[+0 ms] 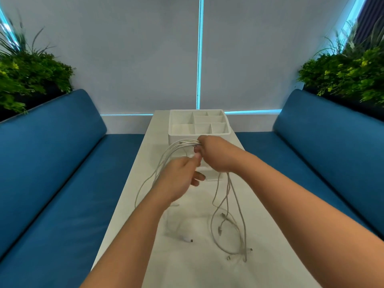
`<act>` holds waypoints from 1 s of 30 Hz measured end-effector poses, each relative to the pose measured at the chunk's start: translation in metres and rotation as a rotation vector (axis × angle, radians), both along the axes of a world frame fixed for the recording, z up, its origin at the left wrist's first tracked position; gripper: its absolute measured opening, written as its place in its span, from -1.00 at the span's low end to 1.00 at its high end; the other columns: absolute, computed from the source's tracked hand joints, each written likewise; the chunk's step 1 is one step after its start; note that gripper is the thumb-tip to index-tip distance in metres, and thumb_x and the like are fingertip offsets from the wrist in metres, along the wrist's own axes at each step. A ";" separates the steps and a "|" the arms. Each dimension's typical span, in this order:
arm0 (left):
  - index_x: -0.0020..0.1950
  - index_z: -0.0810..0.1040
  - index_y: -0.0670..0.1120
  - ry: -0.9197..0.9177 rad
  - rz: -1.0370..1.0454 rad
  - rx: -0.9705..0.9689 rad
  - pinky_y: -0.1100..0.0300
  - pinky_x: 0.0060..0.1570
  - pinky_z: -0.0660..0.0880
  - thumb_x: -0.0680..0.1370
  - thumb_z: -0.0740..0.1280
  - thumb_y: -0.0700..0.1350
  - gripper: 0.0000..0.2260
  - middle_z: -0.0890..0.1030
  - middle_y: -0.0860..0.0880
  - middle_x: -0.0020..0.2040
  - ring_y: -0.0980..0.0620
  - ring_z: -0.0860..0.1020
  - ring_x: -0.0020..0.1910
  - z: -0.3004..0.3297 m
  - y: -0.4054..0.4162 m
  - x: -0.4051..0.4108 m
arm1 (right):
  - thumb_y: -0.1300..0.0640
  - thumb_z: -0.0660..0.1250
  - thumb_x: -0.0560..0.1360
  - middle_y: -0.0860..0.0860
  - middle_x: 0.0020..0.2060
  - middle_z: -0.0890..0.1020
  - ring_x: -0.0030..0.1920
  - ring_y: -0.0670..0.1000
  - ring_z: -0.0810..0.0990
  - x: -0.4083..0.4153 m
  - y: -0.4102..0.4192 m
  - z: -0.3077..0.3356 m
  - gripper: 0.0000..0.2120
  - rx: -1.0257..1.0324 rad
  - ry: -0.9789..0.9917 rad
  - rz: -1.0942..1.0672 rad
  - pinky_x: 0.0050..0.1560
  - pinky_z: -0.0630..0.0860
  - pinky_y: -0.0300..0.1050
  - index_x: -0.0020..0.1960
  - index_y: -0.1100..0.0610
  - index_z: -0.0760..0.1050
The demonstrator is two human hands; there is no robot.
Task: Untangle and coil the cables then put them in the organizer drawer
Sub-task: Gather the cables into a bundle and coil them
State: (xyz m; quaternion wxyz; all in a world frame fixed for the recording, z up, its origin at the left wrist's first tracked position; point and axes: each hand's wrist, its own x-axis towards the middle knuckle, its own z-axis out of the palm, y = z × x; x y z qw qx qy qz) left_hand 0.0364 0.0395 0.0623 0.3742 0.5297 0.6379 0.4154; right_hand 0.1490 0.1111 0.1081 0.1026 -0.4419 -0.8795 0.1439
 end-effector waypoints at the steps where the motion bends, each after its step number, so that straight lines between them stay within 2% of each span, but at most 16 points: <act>1: 0.01 0.59 0.05 0.167 0.064 0.109 0.08 -0.05 0.55 0.60 0.26 0.14 -0.79 0.70 0.11 -0.22 0.09 0.64 -0.18 0.001 -0.003 -0.002 | 0.26 0.15 0.62 0.12 0.03 0.57 0.01 0.11 0.54 0.001 0.002 0.002 -0.80 -0.007 -0.010 -0.001 -0.11 0.41 -0.17 0.18 0.25 0.47; 3: -0.05 0.53 0.05 0.389 0.158 0.367 0.12 -0.11 0.52 0.52 0.38 -0.03 -0.94 0.64 0.12 -0.21 0.11 0.54 -0.17 0.011 -0.007 -0.004 | 0.22 0.16 0.63 0.07 -0.09 0.53 -0.12 0.04 0.48 0.003 0.005 0.005 -0.86 -0.027 -0.041 0.005 -0.26 0.35 -0.20 0.11 0.21 0.47; 5: 0.14 0.43 0.05 0.587 0.123 0.497 0.21 0.05 0.42 0.45 0.42 -0.15 -0.68 0.53 0.09 0.10 0.11 0.43 0.08 0.022 -0.003 -0.006 | 0.21 0.16 0.63 0.05 -0.10 0.52 -0.14 0.03 0.46 0.002 0.006 0.006 -0.89 -0.045 -0.068 0.039 -0.27 0.32 -0.18 0.04 0.17 0.46; 7: 0.42 0.24 0.01 0.784 0.016 0.420 0.16 0.34 0.30 0.40 0.44 -0.23 -0.33 0.32 0.01 0.39 0.02 0.26 0.38 0.027 0.010 -0.007 | 0.25 0.16 0.62 0.06 -0.12 0.56 -0.17 0.02 0.51 -0.001 0.003 0.009 -0.88 -0.075 -0.058 0.079 -0.18 0.40 -0.20 -0.02 0.18 0.46; 8: 0.50 0.14 0.01 0.802 -0.016 0.376 0.09 0.39 0.30 0.39 0.45 -0.26 -0.22 0.28 -0.02 0.44 -0.03 0.25 0.43 0.028 0.016 -0.006 | 0.29 0.15 0.61 0.06 -0.17 0.56 -0.22 -0.01 0.50 -0.002 0.000 0.011 -0.85 -0.071 -0.061 0.102 -0.17 0.42 -0.28 -0.08 0.18 0.47; 9: 0.54 0.07 0.04 0.781 -0.022 0.360 0.03 0.34 0.39 0.40 0.45 -0.27 -0.16 0.31 -0.04 0.44 -0.07 0.34 0.39 0.028 0.022 -0.004 | 0.33 0.13 0.59 0.04 -0.24 0.52 -0.28 -0.08 0.45 -0.004 -0.003 0.013 -0.78 -0.064 -0.069 0.116 -0.21 0.37 -0.40 -0.16 0.16 0.45; 11: 0.54 0.05 0.05 0.742 0.026 0.388 -0.01 0.09 0.55 0.42 0.45 -0.25 -0.17 0.43 -0.04 0.36 -0.10 0.54 0.15 0.026 0.031 -0.001 | 0.40 0.09 0.56 0.03 -0.28 0.47 -0.31 -0.10 0.39 -0.007 -0.007 0.016 -0.74 -0.050 -0.048 0.125 -0.29 0.31 -0.46 -0.18 0.16 0.45; 12: 0.53 0.08 0.03 0.747 0.064 0.401 0.01 -0.03 0.56 0.44 0.44 -0.23 -0.22 0.49 -0.05 0.28 -0.11 0.57 0.04 0.024 0.034 -0.001 | 0.40 0.10 0.56 0.06 -0.23 0.50 -0.26 -0.07 0.42 -0.006 -0.006 0.017 -0.79 -0.050 -0.004 0.125 -0.28 0.31 -0.44 -0.05 0.22 0.48; 14: 0.45 0.18 -0.03 0.815 0.126 0.396 0.08 -0.24 0.46 0.47 0.39 -0.18 -0.39 0.60 -0.06 0.07 -0.14 0.58 -0.11 0.020 0.037 -0.002 | 0.33 0.17 0.56 0.07 -0.12 0.53 -0.17 -0.02 0.49 -0.005 -0.002 0.018 -0.78 -0.069 0.141 0.091 -0.16 0.41 -0.33 0.20 0.27 0.37; 15: 0.40 0.23 -0.05 0.857 0.151 0.386 0.10 -0.29 0.41 0.49 0.36 -0.14 -0.48 0.62 -0.07 -0.02 -0.15 0.56 -0.18 0.019 0.038 -0.004 | 0.28 0.24 0.55 0.05 -0.09 0.52 -0.14 -0.03 0.51 -0.003 0.000 0.018 -0.74 -0.091 0.219 0.071 -0.12 0.47 -0.24 0.22 0.23 0.32; 18: 0.29 0.38 -0.04 0.960 0.189 0.323 0.12 -0.30 0.36 0.52 0.30 -0.08 -0.66 0.58 -0.04 -0.16 -0.10 0.48 -0.27 0.018 0.037 -0.008 | 0.21 0.37 0.49 0.00 -0.03 0.50 -0.15 -0.12 0.49 0.000 0.003 0.012 -0.67 -0.089 0.357 0.108 -0.15 0.47 -0.27 0.17 0.17 0.30; 20: 0.17 0.47 -0.02 0.980 0.194 0.305 0.14 -0.29 0.37 0.52 0.27 -0.04 -0.77 0.57 0.00 -0.19 -0.07 0.50 -0.27 0.018 0.036 -0.007 | 0.19 0.40 0.47 -0.01 0.01 0.46 -0.19 -0.08 0.46 0.003 0.006 0.007 -0.64 -0.100 0.411 0.133 -0.15 0.47 -0.25 0.16 0.12 0.30; 24: -0.09 0.46 0.06 0.955 0.149 0.262 0.17 -0.33 0.32 0.52 0.25 0.02 -0.93 0.52 0.06 -0.27 -0.06 0.52 -0.25 0.016 0.030 -0.002 | 0.16 0.41 0.46 0.02 0.06 0.47 -0.23 -0.03 0.52 0.012 0.011 -0.001 -0.61 -0.276 0.416 0.127 -0.10 0.60 -0.11 0.18 0.11 0.30; 27: -0.13 0.43 0.14 0.927 0.125 0.222 0.20 -0.37 0.28 0.49 0.24 -0.04 -0.94 0.52 0.08 -0.29 -0.02 0.50 -0.25 0.016 0.027 -0.003 | 0.10 0.32 0.55 0.07 -0.14 0.58 -0.31 0.00 0.62 0.016 0.010 -0.013 -0.70 -0.629 0.469 0.125 -0.17 0.64 -0.12 0.19 0.19 0.31; 28: -0.14 0.43 0.15 0.926 0.119 0.210 0.20 -0.36 0.29 0.49 0.23 -0.05 -0.93 0.52 0.09 -0.30 -0.02 0.51 -0.24 0.015 0.027 -0.003 | 0.07 0.30 0.56 0.05 -0.21 0.59 -0.38 -0.02 0.60 0.017 0.010 -0.018 -0.71 -0.644 0.472 0.122 -0.24 0.62 -0.13 0.18 0.19 0.33; 30: -0.21 0.46 0.10 0.932 0.101 0.174 0.20 -0.38 0.28 0.50 0.25 -0.01 -0.91 0.50 0.10 -0.33 -0.02 0.50 -0.24 0.012 0.026 -0.006 | -0.03 0.29 0.56 0.00 -0.29 0.59 -0.48 -0.07 0.49 0.017 0.012 -0.028 -0.71 -0.510 0.392 0.118 -0.38 0.52 -0.17 0.09 0.18 0.41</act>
